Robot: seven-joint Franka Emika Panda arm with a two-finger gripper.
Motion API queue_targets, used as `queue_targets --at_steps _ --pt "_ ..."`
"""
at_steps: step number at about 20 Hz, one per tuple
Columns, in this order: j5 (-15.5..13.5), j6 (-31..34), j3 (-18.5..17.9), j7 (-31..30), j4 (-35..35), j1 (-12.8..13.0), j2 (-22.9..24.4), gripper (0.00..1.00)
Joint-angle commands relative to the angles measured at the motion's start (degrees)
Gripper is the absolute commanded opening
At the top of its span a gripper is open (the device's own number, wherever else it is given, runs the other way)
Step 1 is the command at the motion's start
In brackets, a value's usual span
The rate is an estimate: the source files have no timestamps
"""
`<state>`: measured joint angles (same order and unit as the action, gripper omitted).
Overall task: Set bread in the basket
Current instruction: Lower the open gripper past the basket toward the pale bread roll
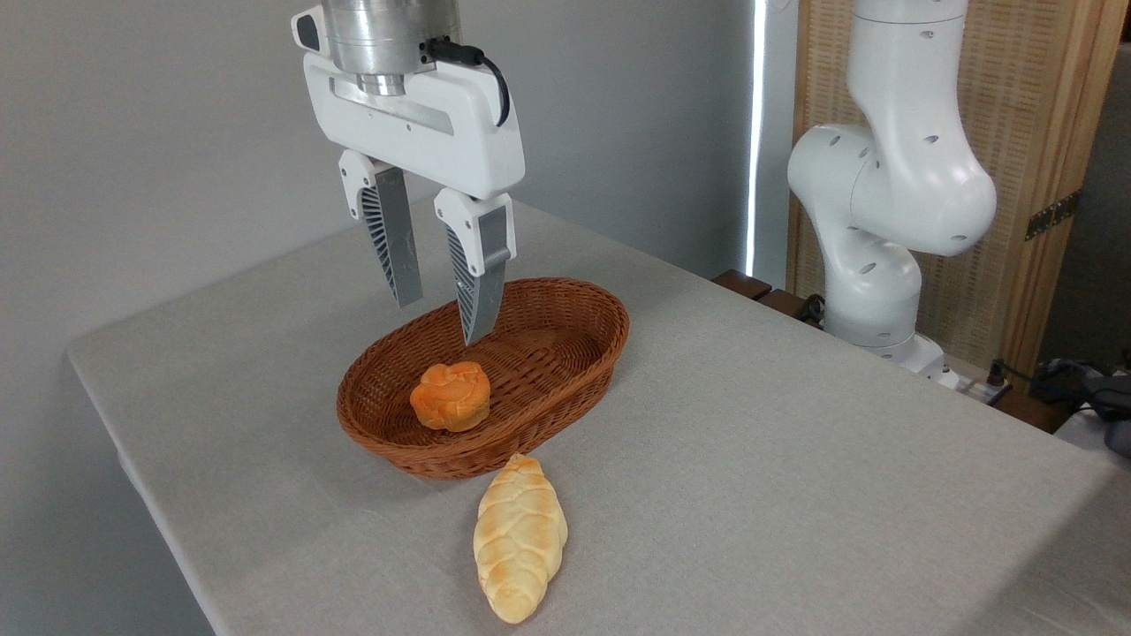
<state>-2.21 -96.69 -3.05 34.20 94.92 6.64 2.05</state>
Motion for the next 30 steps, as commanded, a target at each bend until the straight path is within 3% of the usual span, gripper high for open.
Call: queue_targets --at_steps 1,8,12,17,20,24,27,30 --pt "-0.08 1.25 -0.73 0.51 -0.97 0.66 -0.55 1.0" --pt "0.53 -0.69 -0.73 0.69 0.78 0.57 -0.38 1.0" --pt "0.8 -0.95 -0.99 -0.54 2.11 -1.09 0.15 1.0" --pt "0.89 -8.76 -1.26 -12.47 6.05 -3.56 0.67 1.0" --pt "0.98 -11.32 -2.14 -15.74 9.75 -6.28 3.39 1.0" --pt "1.15 -15.44 -2.22 -23.03 13.61 -6.46 3.49 1.0" --pt "5.35 -19.14 -2.14 -26.45 18.36 -6.64 3.58 1.0" --pt "6.07 -23.0 -2.14 -28.05 20.73 -6.55 2.96 1.0"
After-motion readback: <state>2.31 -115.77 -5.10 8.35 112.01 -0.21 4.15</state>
